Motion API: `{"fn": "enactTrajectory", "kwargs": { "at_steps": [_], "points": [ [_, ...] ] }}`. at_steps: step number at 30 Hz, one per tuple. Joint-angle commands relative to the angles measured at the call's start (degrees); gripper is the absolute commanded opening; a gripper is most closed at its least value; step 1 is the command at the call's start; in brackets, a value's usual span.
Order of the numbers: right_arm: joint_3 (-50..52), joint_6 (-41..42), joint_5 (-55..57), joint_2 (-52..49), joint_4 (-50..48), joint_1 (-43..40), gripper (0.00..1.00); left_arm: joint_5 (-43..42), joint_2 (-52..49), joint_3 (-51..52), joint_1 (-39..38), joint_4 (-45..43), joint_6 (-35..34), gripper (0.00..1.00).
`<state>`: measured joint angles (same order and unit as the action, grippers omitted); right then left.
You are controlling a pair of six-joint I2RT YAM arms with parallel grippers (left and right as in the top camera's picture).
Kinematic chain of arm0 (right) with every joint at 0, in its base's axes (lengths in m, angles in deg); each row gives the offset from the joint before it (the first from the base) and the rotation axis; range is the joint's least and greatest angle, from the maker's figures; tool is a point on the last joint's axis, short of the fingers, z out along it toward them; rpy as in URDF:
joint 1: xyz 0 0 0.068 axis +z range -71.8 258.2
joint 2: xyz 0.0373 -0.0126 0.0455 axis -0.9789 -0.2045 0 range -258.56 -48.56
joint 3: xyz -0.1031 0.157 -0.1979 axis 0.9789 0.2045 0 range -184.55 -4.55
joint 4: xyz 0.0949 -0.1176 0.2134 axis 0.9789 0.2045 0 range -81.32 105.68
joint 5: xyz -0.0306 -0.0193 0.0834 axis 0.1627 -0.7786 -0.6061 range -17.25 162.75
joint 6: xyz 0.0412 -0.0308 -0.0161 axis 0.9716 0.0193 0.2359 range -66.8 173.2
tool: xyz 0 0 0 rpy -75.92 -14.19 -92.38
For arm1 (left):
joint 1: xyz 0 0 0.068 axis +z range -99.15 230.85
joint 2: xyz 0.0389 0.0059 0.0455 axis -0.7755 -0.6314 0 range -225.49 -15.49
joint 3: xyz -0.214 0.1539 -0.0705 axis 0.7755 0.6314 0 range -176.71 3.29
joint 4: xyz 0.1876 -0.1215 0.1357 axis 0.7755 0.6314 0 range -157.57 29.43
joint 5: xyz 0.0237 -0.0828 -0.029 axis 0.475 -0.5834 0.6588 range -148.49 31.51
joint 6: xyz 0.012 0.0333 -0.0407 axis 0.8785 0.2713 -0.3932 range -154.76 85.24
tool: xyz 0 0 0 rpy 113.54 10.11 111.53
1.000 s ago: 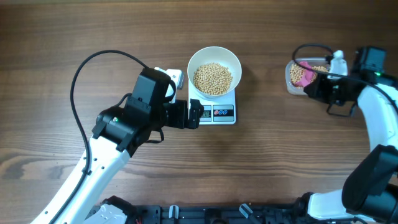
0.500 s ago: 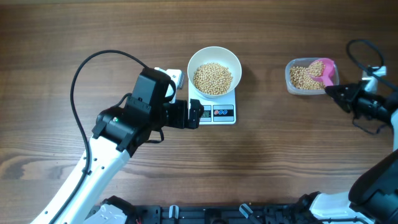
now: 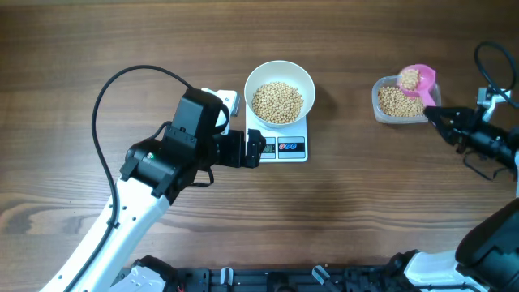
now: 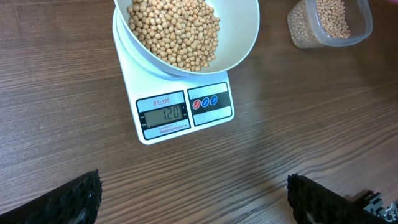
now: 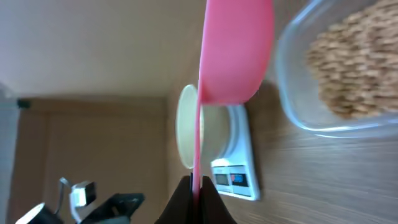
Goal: Scoop item into bowl and weigh 150g on scale
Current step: 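Lift the filled scoop and move it over the bowl, then tilt the scoop slowly to trickle soybeans into the bowl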
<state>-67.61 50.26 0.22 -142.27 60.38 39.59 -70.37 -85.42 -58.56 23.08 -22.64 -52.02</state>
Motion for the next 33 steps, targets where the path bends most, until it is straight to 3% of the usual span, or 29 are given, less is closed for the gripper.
{"fn": "enactTrajectory", "kwargs": {
  "at_steps": [1,7,16,22,33],
  "points": [
    [0.5,-1.5,-6.0,-0.3,0.0,3.8,0.04,-0.3,-0.2,-1.0,-0.2,-0.1,0.3,1.0],
    [0.4,-0.9,-7.3,2.1,-2.0,14.0,0.04,-0.3,-0.2,-1.0,-0.2,-0.1,0.3,1.0],
    [0.4,21.4,4.2,7.9,-27.8,32.7,0.04,-0.3,-0.2,-1.0,-0.2,-0.1,0.3,1.0],
    [0.4,20.2,20.9,8.0,-28.5,42.6,0.04,-0.3,-0.2,-1.0,-0.2,-0.1,0.3,1.0],
    [0.4,6.8,45.2,8.0,-28.0,53.7,0.04,-0.3,-0.2,-1.0,-0.2,-0.1,0.3,1.0]
  ]
}}
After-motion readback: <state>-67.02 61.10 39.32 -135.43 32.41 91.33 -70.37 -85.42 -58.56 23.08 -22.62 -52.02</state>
